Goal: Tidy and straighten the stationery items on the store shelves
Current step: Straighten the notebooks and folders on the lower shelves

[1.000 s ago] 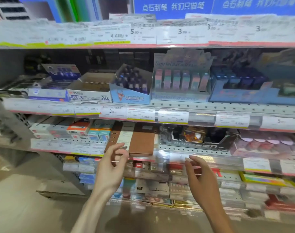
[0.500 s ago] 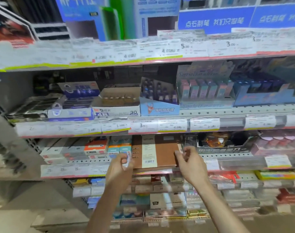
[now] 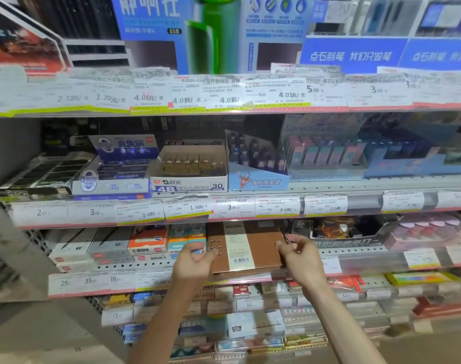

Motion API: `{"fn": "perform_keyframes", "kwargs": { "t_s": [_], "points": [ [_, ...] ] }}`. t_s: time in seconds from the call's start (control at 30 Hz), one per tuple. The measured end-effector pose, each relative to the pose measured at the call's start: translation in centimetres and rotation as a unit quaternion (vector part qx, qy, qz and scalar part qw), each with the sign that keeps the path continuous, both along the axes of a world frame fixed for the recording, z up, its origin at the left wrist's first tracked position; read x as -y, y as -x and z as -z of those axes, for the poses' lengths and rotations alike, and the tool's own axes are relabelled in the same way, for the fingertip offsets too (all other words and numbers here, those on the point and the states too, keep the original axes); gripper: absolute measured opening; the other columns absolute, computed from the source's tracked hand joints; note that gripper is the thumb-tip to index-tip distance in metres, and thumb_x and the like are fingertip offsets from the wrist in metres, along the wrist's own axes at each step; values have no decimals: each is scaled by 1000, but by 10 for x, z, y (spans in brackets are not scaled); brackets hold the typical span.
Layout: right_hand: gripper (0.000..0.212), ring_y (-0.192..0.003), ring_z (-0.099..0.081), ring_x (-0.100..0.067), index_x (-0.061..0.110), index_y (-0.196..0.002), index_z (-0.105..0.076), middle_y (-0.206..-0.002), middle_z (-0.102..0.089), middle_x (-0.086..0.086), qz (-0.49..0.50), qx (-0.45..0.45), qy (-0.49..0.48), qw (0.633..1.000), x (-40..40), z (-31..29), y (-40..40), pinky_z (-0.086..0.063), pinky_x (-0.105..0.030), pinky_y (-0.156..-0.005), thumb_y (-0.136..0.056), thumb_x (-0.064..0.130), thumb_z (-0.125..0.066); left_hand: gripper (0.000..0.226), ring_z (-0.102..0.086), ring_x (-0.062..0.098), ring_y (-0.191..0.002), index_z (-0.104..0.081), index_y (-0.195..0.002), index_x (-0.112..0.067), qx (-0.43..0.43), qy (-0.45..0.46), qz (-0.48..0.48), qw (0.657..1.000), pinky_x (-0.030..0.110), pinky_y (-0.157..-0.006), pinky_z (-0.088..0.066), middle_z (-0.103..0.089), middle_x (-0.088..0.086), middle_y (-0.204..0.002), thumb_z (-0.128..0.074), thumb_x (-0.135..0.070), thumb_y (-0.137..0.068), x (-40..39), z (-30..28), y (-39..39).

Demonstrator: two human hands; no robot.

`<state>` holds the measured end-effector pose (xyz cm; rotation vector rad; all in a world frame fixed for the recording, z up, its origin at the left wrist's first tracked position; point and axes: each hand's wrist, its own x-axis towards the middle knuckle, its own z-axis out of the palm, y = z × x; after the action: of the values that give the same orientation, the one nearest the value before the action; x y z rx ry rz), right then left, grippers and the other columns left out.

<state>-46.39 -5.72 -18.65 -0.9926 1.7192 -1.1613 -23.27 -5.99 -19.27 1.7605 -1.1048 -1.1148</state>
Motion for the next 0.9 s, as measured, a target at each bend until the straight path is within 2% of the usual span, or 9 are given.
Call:
{"fn": "perform_keyframes", "kwargs": {
  "t_s": [0.13,0.2,0.37,0.47,0.57,0.67,0.77,0.8,0.9],
  "points": [
    [24,-85,-65,-6,7,-118,-58,-90,-70,0,-12,37,18,999,0,-7,5,-47,-15,-68,-94,11,-63,35,-51,12,-51,-54,-118,-18,-82,-19,-8,996,29,-56,-40,-56,-3,-54,-68,-34,-91,9,-11,2],
    [26,-88,-65,-3,6,-118,-61,-89,-71,-1,-15,45,26,999,0,-8,7,-45,-16,-76,-93,12,-66,33,-48,9,-44,-61,-115,-12,-102,-17,1,995,28,-53,-38,-51,-10,-48,-67,-35,-92,12,-15,4],
    [29,-95,-68,-11,5,-116,-64,-105,-70,-20,-23,83,23,996,0,-7,10,-45,-11,-70,-89,12,-72,35,-62,9,-53,-68,-95,-5,-101,-11,45,994,22,-53,-44,-70,1,-69,-58,-38,-97,17,-33,5],
    [32,-87,-69,-13,5,-118,-62,-83,-71,-8,-41,88,22,995,-2,-5,10,-44,-14,-77,-88,10,-73,36,-67,8,-55,-71,-93,3,-102,-7,47,994,17,-47,-43,-74,6,-71,-55,-29,-99,22,-40,3],
    [34,-82,-69,-23,7,-121,-56,-66,-49,-4,-68,86,18,994,-6,-8,9,-41,-18,-90,-90,5,-69,33,-69,7,-57,-71,-96,3,-123,2,48,991,14,-44,-43,-76,6,-75,-55,-26,-99,24,-42,1],
    [39,-79,-65,-13,10,-127,-51,-76,-42,-7,-113,84,10,990,-9,-13,9,-38,-15,-89,-92,5,-66,28,-74,12,-70,-69,-102,1,-128,4,60,990,16,-52,-51,-78,6,-83,-59,-25,-97,23,-40,-4],
    [40,-85,-64,13,7,-129,-53,-80,-51,-7,-166,55,-8,985,-11,-14,8,-31,-25,-103,-91,11,-68,50,-74,19,-89,-63,-119,-3,-131,6,56,990,30,-79,-58,-77,7,-100,-69,-41,-87,21,-29,-15],
    [41,-92,-63,13,8,-128,-54,-80,-55,-5,-176,48,-15,983,-11,-13,8,-30,-28,-107,-90,12,-69,52,-73,20,-95,-63,-120,-6,-133,8,51,990,36,-86,-57,-75,6,-105,-70,-44,-85,19,-24,-20],
    [40,-110,-63,-5,13,-121,-56,-88,-69,3,-199,36,-39,979,-13,-15,6,-36,-35,-110,-86,20,-74,26,-72,22,-95,-67,-109,-15,-137,13,47,989,43,-91,-55,-76,5,-106,-67,-35,-92,12,-15,-31]
  ]
}}
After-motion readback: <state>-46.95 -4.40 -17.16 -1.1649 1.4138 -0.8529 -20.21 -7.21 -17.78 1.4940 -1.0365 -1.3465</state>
